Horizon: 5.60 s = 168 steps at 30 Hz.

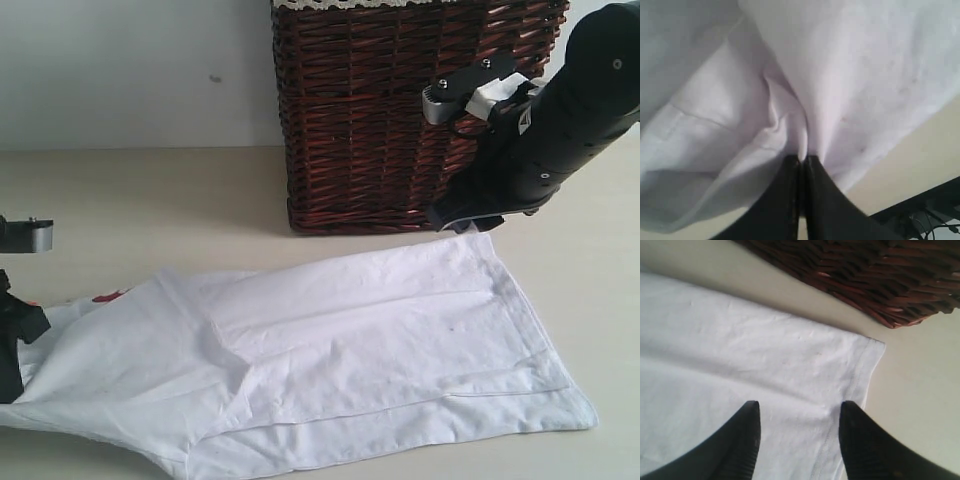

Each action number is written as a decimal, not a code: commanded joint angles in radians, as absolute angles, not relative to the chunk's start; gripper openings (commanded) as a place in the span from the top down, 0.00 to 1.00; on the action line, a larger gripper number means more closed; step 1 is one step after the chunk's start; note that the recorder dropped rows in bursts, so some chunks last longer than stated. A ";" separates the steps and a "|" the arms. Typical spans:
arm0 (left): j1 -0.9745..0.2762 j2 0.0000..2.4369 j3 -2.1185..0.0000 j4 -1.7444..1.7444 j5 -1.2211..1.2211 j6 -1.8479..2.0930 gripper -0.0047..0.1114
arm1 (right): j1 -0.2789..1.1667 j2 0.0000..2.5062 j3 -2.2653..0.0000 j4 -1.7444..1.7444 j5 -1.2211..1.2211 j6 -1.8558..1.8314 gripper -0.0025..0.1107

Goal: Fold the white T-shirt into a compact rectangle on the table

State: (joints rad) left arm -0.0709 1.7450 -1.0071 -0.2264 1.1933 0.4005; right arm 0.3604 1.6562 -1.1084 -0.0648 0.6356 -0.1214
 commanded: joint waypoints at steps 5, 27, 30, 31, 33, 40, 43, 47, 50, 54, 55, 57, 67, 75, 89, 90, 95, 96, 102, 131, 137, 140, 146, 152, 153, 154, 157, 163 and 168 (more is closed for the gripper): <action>-0.068 1.739 -0.910 -0.203 1.221 0.369 0.76 | 0.354 1.648 -1.116 -0.008 0.634 -0.160 0.55; -0.070 1.695 -1.012 -0.480 1.140 0.569 0.96 | 0.354 1.648 -1.116 0.000 0.618 -0.174 0.55; -0.072 1.742 -0.939 -0.435 1.107 0.559 0.96 | 0.354 1.648 -1.116 0.000 0.616 -0.174 0.55; -0.072 1.764 -0.929 -0.403 1.107 0.529 0.96 | 0.354 1.648 -1.116 0.000 0.616 -0.174 0.55; -0.072 1.805 -0.924 -0.300 1.107 0.414 0.96 | 0.354 1.648 -1.116 0.000 0.621 -0.174 0.55; -0.072 1.848 -0.889 -0.202 1.160 0.293 0.96 | 0.354 1.648 -1.116 0.000 0.625 -0.174 0.55; -0.072 1.867 -0.861 -0.202 1.182 0.285 0.96 | 0.354 1.648 -1.116 0.000 0.624 -0.174 0.55; -0.072 1.878 -0.868 -0.207 1.182 0.289 0.96 | 0.354 1.648 -1.116 0.000 0.627 -0.174 0.55; -0.072 1.841 -0.916 -0.280 1.205 0.364 0.96 | 0.354 1.648 -1.116 0.000 0.629 -0.174 0.55; -0.072 1.744 -0.964 -0.444 1.181 0.508 0.96 | 0.354 1.648 -1.116 0.000 0.627 -0.180 0.55; -0.072 1.722 -0.965 -0.480 1.162 0.534 0.96 | 0.354 1.648 -1.116 0.000 0.625 -0.180 0.55; -0.078 1.701 -0.955 -0.519 1.119 0.566 0.96 | 0.354 1.648 -1.116 0.000 0.625 -0.180 0.55; -0.127 1.735 -0.887 -0.181 0.859 0.314 0.96 | 0.354 1.640 -1.116 0.000 0.674 -0.210 0.91; -0.130 1.760 -0.849 -0.161 0.879 0.298 0.96 | 0.354 1.627 -1.116 0.000 0.682 -0.226 0.98; -0.096 1.567 -0.861 -0.132 0.906 0.160 0.96 | 0.354 1.627 -1.116 0.028 0.681 -0.226 0.98; -0.067 1.542 -0.863 -0.110 0.906 0.108 0.95 | 0.354 1.627 -1.116 0.030 0.681 -0.226 0.98; 0.113 1.511 -0.854 -0.051 0.922 0.029 0.68 | 0.354 1.627 -1.116 0.050 0.681 -0.226 0.92; 0.148 1.513 -0.843 -0.056 0.906 0.019 0.56 | 0.354 1.627 -1.116 0.050 0.681 -0.226 0.90; 0.223 1.585 -0.800 -0.081 0.786 0.000 0.22 | 0.354 1.627 -1.116 0.055 0.679 -0.226 0.87; 0.225 1.930 -0.818 -0.635 0.712 0.473 0.42 | 0.354 1.627 -1.116 0.093 0.663 -0.269 0.87; 0.225 1.928 -0.829 -0.647 0.825 0.473 0.81 | 0.354 1.627 -1.118 0.094 0.670 -0.269 0.87; 0.225 1.909 -0.844 -0.646 0.865 0.493 0.96 | 0.354 1.623 -1.126 0.095 0.690 -0.269 0.87; 0.225 1.844 -0.897 -0.630 0.917 0.465 0.96 | 0.354 1.574 -1.186 0.145 0.753 -0.269 0.87; 0.230 1.763 -1.029 -0.228 1.009 0.168 0.96 | 0.354 1.482 -1.203 0.226 0.797 -0.269 0.88; 0.230 1.754 -1.054 -0.132 1.028 0.092 0.96 | 0.354 1.469 -1.203 0.239 0.806 -0.269 0.89; 0.237 1.749 -1.078 -0.076 1.043 0.042 0.96 | 0.354 1.457 -1.203 0.249 0.813 -0.269 0.89; 0.245 1.745 -1.154 -0.071 1.112 0.030 0.96 | 0.354 1.433 -1.203 0.275 0.822 -0.269 0.90; 0.192 1.726 -1.341 -0.096 1.221 0.023 0.96 | 0.354 1.420 -1.203 0.291 0.824 -0.287 0.90; 0.063 1.697 -1.434 -0.235 1.221 0.023 0.96 | 0.354 1.420 -1.203 0.290 0.828 -0.287 0.90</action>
